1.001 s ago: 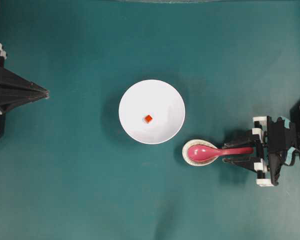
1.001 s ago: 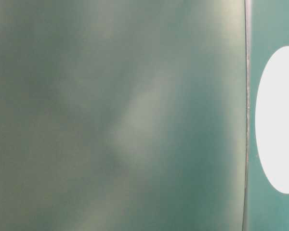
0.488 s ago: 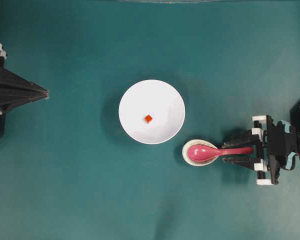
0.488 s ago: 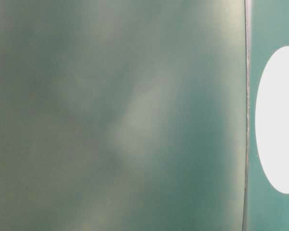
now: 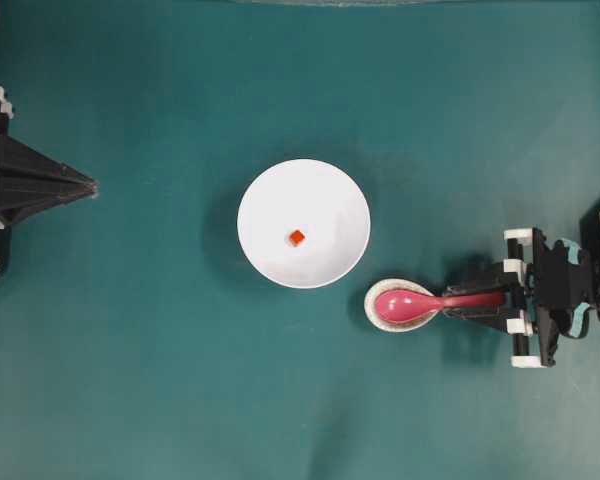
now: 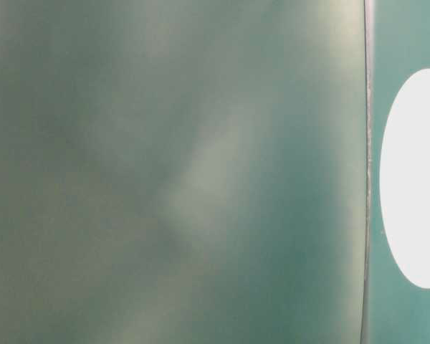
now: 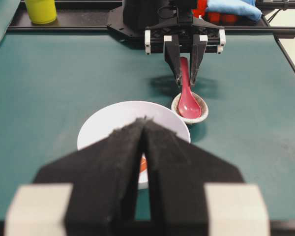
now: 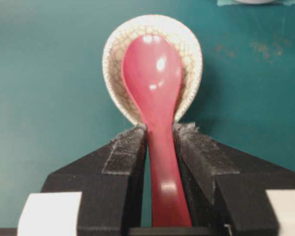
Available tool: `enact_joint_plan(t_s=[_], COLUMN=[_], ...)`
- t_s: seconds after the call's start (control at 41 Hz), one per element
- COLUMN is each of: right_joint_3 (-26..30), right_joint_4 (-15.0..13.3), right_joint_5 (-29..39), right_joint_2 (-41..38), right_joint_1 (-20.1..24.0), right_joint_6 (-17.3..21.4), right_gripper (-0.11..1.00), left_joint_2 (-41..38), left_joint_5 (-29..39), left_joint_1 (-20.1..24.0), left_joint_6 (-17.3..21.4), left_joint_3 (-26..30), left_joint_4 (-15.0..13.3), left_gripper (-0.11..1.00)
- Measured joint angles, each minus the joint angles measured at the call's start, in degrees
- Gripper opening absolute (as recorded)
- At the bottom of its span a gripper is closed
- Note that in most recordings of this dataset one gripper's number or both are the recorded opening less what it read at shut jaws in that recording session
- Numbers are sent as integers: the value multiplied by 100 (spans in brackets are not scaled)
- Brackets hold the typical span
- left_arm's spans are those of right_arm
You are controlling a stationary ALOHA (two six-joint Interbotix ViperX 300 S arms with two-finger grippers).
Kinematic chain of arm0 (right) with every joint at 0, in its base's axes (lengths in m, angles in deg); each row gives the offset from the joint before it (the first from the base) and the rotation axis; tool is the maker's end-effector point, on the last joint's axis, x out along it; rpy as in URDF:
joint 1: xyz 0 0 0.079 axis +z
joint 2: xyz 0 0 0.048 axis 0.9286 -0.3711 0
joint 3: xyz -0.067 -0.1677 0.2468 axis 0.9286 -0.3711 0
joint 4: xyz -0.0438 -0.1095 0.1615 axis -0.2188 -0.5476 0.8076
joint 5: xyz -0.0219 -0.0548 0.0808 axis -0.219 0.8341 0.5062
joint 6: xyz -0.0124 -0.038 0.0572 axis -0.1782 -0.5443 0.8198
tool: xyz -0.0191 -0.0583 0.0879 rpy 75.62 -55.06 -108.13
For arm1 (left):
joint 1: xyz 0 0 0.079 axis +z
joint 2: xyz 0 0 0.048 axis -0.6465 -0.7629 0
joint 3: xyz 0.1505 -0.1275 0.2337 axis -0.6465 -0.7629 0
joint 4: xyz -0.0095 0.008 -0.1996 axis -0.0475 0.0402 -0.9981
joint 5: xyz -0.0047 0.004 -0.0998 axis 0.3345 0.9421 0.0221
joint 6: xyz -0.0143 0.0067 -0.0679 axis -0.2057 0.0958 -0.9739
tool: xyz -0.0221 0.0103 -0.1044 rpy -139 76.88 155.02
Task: Grip the spoon and scoop the red block from the bowl with right arm.
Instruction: 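Lift the spoon with the right gripper and carry it over the white bowl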
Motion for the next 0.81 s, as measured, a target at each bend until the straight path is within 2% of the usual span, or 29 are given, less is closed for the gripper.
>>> enact_joint_plan(t_s=[0.342, 0.513, 0.683, 0.805], right_joint_3=[0, -26, -9, 114], right_joint_4=[-9, 0, 0, -9], right_joint_5=[-9, 88, 563, 1072], right_joint_2=[62, 598, 1362, 1934], right_joint_1=[0, -9, -158, -387], right_joint_6=[-18, -35, -299, -686], right_gripper=[25, 25, 25, 25], left_joint_2=[0, 0, 0, 0], left_joint_5=[0, 0, 9, 9], left_joint_1=[0, 9, 0, 0], left_joint_6=[-9, 0, 0, 0], left_joint_3=[-9, 0, -9, 0], left_joint_4=[0, 0, 0, -9], left_gripper=[1, 1, 1, 1])
